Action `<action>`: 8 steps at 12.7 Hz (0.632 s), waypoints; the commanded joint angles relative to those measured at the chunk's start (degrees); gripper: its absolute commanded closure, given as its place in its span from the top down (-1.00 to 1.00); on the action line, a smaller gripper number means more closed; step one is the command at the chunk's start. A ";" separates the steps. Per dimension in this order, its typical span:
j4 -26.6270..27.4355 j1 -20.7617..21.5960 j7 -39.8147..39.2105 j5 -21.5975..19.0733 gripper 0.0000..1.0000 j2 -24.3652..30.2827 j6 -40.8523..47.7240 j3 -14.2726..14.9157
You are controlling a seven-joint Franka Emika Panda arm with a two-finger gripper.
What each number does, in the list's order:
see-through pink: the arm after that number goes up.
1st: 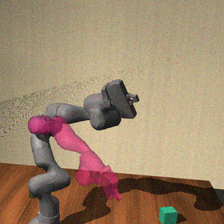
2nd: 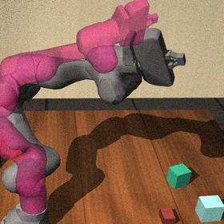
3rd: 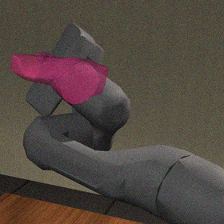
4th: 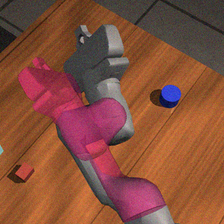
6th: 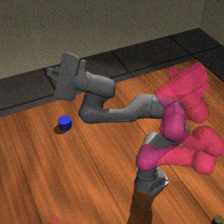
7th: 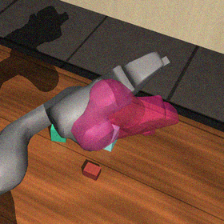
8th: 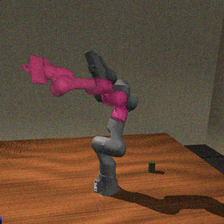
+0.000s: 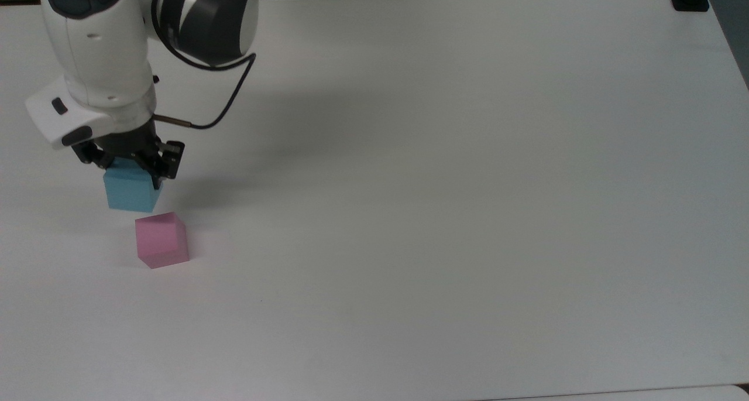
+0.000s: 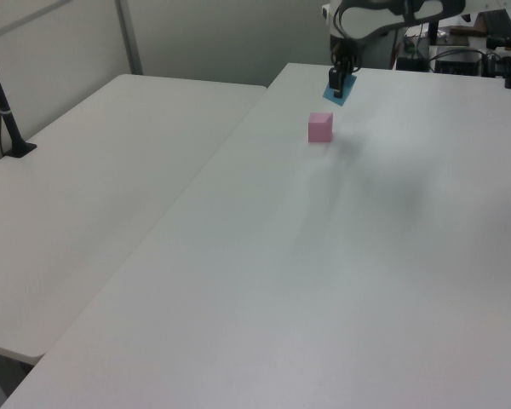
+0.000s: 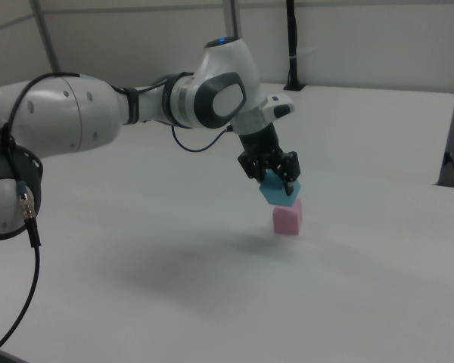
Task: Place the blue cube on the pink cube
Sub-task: 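Lower the light-blue cube onto the pink cube's top face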
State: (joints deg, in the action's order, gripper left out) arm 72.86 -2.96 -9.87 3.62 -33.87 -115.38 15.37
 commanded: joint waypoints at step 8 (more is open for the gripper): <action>-5.98 1.99 4.77 -1.07 -0.60 -8.76 -4.94 -0.08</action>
State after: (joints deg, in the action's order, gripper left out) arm 67.52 -1.88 -5.74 3.62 -41.45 -120.70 14.92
